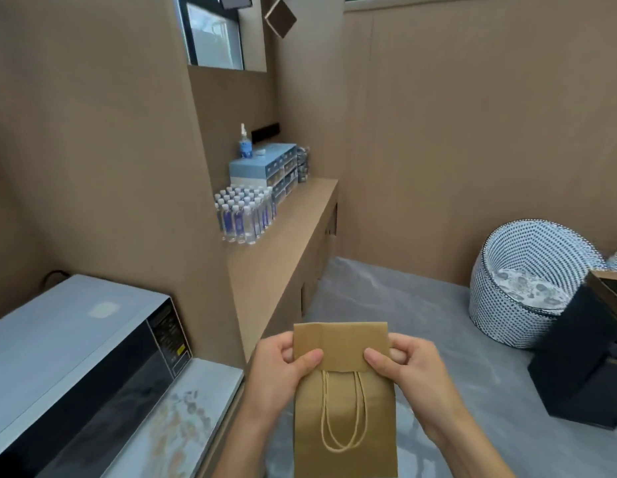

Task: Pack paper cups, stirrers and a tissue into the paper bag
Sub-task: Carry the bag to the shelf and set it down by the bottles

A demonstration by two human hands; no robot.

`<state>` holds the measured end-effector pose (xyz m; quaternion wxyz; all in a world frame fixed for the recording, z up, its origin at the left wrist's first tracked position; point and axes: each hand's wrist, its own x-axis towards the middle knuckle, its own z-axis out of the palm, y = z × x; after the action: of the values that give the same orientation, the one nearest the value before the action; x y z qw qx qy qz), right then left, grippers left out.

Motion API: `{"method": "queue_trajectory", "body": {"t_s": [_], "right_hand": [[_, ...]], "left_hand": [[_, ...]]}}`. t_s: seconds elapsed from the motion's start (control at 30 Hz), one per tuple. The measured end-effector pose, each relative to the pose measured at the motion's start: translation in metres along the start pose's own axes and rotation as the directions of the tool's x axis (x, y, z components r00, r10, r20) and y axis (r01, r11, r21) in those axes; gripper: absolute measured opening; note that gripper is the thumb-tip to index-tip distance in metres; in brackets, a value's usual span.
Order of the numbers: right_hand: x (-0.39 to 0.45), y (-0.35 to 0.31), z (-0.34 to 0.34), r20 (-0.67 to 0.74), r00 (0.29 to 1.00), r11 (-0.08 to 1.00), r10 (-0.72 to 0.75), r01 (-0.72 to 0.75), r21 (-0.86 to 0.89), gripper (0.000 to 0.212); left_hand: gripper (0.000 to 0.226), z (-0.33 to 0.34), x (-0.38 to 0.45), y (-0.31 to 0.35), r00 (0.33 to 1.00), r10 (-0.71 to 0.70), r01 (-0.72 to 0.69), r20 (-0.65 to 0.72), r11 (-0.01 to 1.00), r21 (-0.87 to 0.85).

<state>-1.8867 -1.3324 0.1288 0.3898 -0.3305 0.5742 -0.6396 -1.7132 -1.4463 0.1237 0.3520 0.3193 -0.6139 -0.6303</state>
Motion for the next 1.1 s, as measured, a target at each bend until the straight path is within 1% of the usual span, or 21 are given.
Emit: {"method": "queue_trajectory", "body": {"t_s": [0.07, 0.13, 0.27, 0.4, 0.47, 0.57, 0.7, 0.8, 0.87, 0.97, 1.1], "right_hand": [[0.052, -0.011, -0.011, 0.052, 0.999, 0.999, 0.006, -0.004, -0.044, 0.015], [0.095, -0.018, -0.016, 0.104, 0.994, 0.996, 0.012, -0.003, -0.091, 0.015], [0.181, -0.025, -0.021, 0.215, 0.976, 0.995, 0.033, -0.012, -0.102, 0.019], [0.27, -0.023, -0.016, 0.33, 0.942, 0.992, 0.06, -0.02, -0.123, 0.024], [0.315, -0.017, -0.009, 0.397, 0.915, 0.988, 0.074, -0.011, -0.157, 0.026], [0.384, -0.006, 0.004, 0.487, 0.866, 0.979, 0.111, -0.012, -0.202, 0.028], [0.479, 0.002, 0.021, 0.575, 0.787, 0.951, 0.226, -0.051, -0.303, 0.027], [0.545, 0.007, 0.038, 0.635, 0.719, 0.924, 0.282, -0.026, -0.381, 0.022], [0.577, 0.013, 0.054, 0.659, 0.69, 0.908, 0.299, 0.007, -0.419, 0.019], [0.619, 0.03, 0.086, 0.691, 0.651, 0.885, 0.314, 0.064, -0.462, 0.021], [0.661, 0.058, 0.137, 0.734, 0.581, 0.865, 0.352, 0.098, -0.493, 0.021]], "left_hand": [[0.021, 0.007, 0.044, 0.003, 0.999, -0.002, 0.002, -0.049, 1.0, 0.013], [0.021, 0.01, 0.078, 0.004, 0.995, -0.022, 0.02, -0.101, 1.0, -0.015], [0.021, 0.011, 0.148, 0.001, 0.982, -0.014, 0.007, -0.186, 0.999, -0.035], [0.021, -0.001, 0.22, -0.014, 0.961, 0.004, -0.001, -0.278, 1.0, 0.011], [0.02, -0.012, 0.256, -0.025, 0.947, 0.006, 0.004, -0.32, 0.999, 0.032], [0.021, -0.03, 0.31, -0.041, 0.925, -0.011, 0.015, -0.379, 1.0, 0.007], [0.02, -0.05, 0.38, -0.056, 0.88, -0.078, 0.078, -0.468, 0.997, -0.02], [0.02, -0.066, 0.421, -0.063, 0.844, -0.113, 0.117, -0.524, 0.993, -0.025], [0.022, -0.081, 0.439, -0.066, 0.825, -0.13, 0.143, -0.55, 0.989, -0.019], [0.026, -0.108, 0.46, -0.074, 0.767, -0.156, 0.215, -0.622, 0.976, 0.02], [0.023, -0.143, 0.475, -0.091, 0.616, -0.206, 0.335, -0.761, 0.942, 0.016]]}}
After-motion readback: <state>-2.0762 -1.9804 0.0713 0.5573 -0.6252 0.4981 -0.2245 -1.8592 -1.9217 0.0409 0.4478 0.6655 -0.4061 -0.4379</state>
